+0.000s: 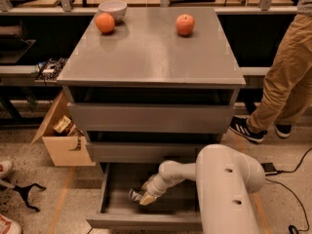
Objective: Place redbull can into bottom drawer
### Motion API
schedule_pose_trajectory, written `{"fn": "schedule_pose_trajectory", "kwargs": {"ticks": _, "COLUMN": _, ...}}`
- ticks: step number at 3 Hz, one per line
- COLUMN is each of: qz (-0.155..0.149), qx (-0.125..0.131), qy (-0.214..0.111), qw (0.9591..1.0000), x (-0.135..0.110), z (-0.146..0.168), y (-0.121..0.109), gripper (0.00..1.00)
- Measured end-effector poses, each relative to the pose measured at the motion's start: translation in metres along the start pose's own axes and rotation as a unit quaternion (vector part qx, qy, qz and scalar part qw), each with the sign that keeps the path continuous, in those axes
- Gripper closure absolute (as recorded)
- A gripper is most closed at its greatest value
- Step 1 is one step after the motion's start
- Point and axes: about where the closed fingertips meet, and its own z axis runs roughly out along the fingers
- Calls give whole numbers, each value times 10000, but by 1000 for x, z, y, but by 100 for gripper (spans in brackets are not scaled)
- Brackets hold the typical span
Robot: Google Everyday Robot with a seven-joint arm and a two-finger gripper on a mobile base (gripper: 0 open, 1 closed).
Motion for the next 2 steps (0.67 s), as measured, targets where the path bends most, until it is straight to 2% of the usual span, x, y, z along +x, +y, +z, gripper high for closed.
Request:
{"fn": "schedule_pose_trajectory", "kwargs": {"ticks": 1, "qz": 9, "qx": 66, "qy": -82, "qw": 9999, "x": -1, "z": 18, "y": -4, "gripper": 100}}
{"fn": "schedule_pose_trajectory", "kwargs": {"ticks": 2, "qz": 2, "qx": 237, "qy": -63, "qw": 9997, "x": -3, "z": 32, "y": -8, "gripper": 100}}
